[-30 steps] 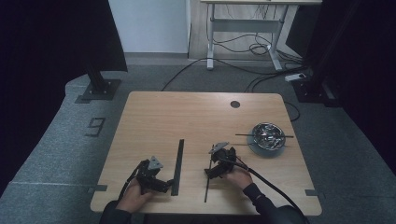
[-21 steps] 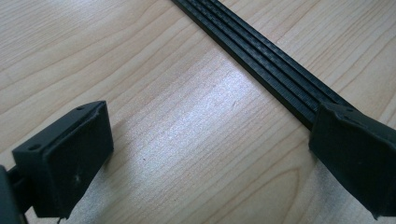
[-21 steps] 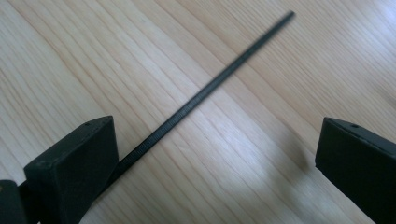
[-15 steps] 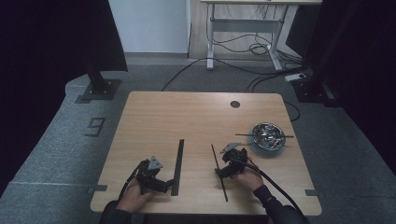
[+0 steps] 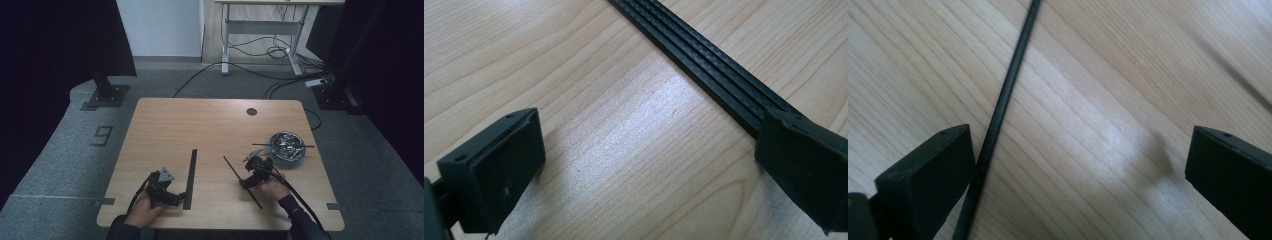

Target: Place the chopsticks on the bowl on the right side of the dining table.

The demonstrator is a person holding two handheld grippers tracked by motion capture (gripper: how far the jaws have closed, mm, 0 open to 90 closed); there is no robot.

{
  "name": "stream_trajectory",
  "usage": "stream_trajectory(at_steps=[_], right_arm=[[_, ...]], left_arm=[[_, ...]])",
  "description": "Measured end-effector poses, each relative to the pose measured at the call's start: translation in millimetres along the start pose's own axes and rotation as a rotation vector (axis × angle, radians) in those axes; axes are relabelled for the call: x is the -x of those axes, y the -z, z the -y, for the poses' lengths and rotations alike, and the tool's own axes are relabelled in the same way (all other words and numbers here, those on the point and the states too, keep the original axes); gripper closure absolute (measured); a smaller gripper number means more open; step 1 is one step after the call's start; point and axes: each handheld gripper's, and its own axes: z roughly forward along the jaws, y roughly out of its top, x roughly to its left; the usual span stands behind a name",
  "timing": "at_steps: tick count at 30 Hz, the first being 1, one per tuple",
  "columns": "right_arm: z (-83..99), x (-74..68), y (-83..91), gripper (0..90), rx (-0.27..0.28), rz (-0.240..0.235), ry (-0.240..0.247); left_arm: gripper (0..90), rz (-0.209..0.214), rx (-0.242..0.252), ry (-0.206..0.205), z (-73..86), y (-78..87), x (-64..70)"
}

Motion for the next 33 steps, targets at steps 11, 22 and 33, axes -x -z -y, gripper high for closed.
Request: stream_trajectory(at_steps=[11, 22, 33], right_arm=[[-22.4, 4.5, 5.5, 30.6, -0.156, -0.023, 0.066], [-45.0, 1.2, 0.8, 50.8, -0.307, -0.063, 0.119], [-55.9, 5.4, -4.0, 67.7, -0.408, -0.113, 0.102]], left_arm=[[0.0, 0.000, -0.002, 0.000, -0.1, 0.1, -0.1], [0.0, 0.001, -0.002, 0.000, -0.1, 0.1, -0.1], [0.0, 0.000, -0.001, 0.000, 0.0, 0.1, -0.1]])
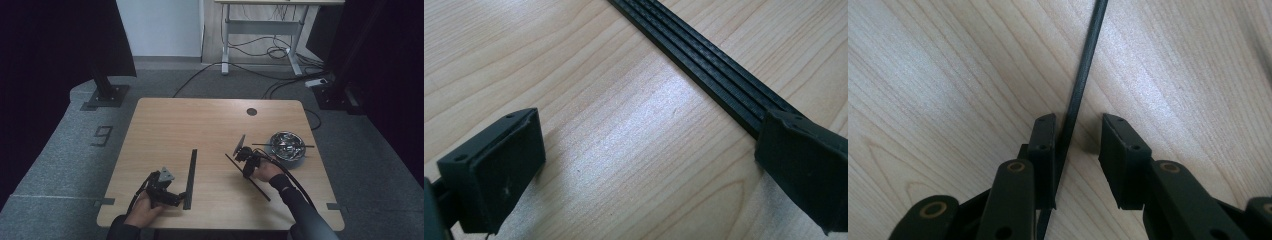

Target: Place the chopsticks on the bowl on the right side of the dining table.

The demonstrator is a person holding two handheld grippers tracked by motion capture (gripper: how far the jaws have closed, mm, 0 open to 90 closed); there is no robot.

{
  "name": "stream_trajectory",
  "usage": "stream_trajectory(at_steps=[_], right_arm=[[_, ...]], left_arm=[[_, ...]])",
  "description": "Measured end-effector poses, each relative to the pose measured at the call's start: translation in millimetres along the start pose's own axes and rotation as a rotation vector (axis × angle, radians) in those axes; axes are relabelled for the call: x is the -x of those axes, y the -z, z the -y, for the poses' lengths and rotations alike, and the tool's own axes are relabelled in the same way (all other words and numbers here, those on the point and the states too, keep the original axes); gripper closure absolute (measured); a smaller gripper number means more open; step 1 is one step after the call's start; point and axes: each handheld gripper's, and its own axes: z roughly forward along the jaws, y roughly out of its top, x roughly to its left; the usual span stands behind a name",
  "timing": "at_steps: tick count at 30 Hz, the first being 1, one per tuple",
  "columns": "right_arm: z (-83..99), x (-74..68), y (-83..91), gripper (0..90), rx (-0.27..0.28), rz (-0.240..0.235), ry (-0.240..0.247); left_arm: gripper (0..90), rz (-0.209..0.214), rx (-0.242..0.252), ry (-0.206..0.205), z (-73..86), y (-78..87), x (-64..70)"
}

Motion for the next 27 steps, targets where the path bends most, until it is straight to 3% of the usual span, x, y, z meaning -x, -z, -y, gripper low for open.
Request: stream_trajectory(at_steps=[14, 22, 27], right_arm=[[-11.3, -0.1, -0.9, 75.7, -0.069, -0.010, 0.003], [-11.7, 1.2, -1.0, 84.8, -0.071, -0.027, 0.008], [-11.6, 2.0, -1.0, 85.2, -0.071, -0.031, 0.015]], left_arm=[[0.0, 0.000, 0.000, 0.000, 0.0, 0.0, 0.0], [0.0, 0.000, 0.000, 0.000, 0.0, 0.0, 0.0], [0.0, 0.000, 0.000, 0.000, 0.0, 0.0, 0.0]])
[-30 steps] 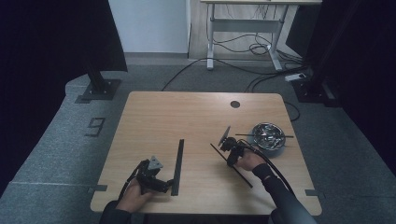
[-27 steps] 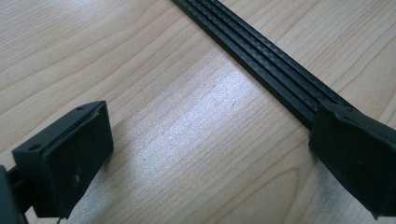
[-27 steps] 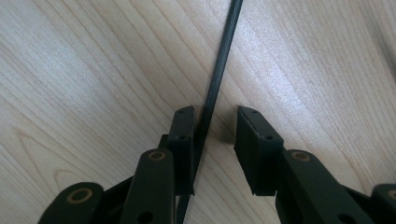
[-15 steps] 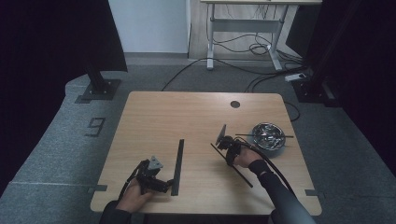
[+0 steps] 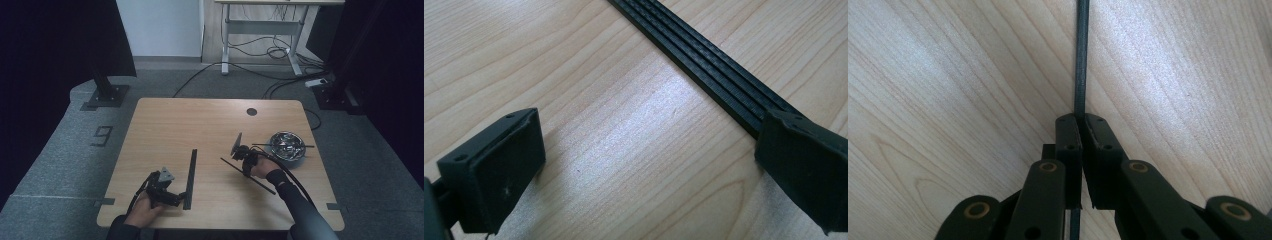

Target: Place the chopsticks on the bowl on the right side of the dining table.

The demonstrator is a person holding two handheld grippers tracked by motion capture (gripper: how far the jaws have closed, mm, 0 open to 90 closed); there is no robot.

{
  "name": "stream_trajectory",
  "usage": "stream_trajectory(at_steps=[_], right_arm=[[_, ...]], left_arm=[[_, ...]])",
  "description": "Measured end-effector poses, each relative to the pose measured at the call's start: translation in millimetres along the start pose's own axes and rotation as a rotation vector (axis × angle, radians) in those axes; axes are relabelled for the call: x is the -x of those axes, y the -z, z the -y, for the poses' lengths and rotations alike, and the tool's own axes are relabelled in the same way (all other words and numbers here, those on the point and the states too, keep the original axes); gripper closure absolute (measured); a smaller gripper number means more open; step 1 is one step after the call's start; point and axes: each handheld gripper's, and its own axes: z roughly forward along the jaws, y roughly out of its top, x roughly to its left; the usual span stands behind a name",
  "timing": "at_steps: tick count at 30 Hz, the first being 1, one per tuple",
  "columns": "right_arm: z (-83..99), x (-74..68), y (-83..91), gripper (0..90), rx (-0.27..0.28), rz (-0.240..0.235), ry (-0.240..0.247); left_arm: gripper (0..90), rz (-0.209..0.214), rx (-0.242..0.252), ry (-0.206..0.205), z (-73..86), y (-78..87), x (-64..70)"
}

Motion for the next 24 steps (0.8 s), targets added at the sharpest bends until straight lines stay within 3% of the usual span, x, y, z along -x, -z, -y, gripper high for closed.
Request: stream_trajectory(at_steps=[7, 14, 24], right_arm=[[1.0, -2.7, 0.0, 85.6, 0.009, 0.023, 0.033], [5.1, -0.9, 0.3, 85.6, 0.013, 0.020, 0.036], [9.9, -7.0, 16.8, 85.6, 0.045, 0.009, 0.063]], left_arm=[[0.0, 0.000, 0.000, 0.000, 0.0, 0.0, 0.0], [0.0, 0.000, 0.000, 0.000, 0.0, 0.0, 0.0], [0.0, 0.000, 0.000, 0.000, 0.0, 0.0, 0.0]])
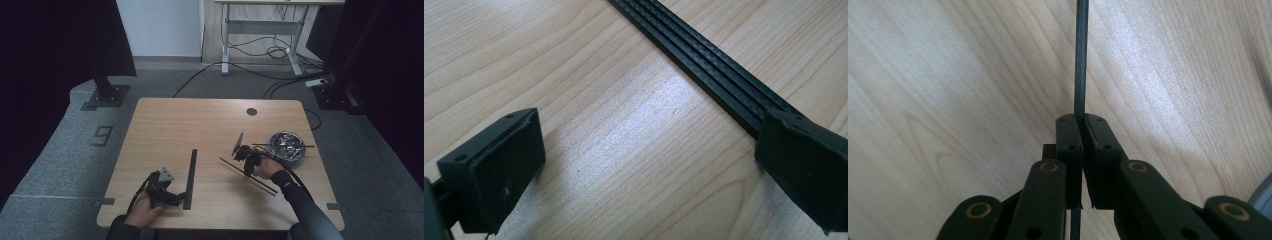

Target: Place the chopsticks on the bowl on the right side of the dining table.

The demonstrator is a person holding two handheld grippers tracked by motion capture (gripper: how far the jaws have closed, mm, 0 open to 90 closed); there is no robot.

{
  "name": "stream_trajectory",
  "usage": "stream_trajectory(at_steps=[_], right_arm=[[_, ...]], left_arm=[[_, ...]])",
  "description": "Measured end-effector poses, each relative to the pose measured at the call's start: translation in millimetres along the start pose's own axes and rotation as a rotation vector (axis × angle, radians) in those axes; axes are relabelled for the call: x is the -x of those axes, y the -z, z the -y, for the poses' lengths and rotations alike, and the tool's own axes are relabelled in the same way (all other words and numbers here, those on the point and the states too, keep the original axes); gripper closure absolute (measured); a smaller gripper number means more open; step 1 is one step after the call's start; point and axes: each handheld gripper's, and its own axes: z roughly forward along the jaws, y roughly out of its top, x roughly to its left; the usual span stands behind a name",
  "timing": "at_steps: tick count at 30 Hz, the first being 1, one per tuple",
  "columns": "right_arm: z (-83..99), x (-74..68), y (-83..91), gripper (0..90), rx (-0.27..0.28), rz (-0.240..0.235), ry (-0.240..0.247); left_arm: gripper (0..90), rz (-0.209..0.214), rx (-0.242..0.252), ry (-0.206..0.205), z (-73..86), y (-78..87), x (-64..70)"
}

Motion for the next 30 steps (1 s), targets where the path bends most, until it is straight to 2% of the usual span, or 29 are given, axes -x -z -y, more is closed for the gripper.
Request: stream_trajectory(at_steps=[8, 20, 30], right_arm=[[5.6, 0.7, 13.5, 85.5, 0.003, -0.006, 0.004], [9.1, 6.2, 46.0, 85.5, 0.018, 0.000, -0.002], [12.5, 16.0, 72.0, 85.4, 0.026, 0.013, -0.034]], left_arm=[[0.0, 0.000, 0.000, 0.000, 0.0, 0.0, 0.0], [0.0, -0.001, -0.001, -0.003, 0.0, 0.1, -0.2], [0.0, -0.001, 0.004, 0.000, 0.1, -0.2, 0.0]])
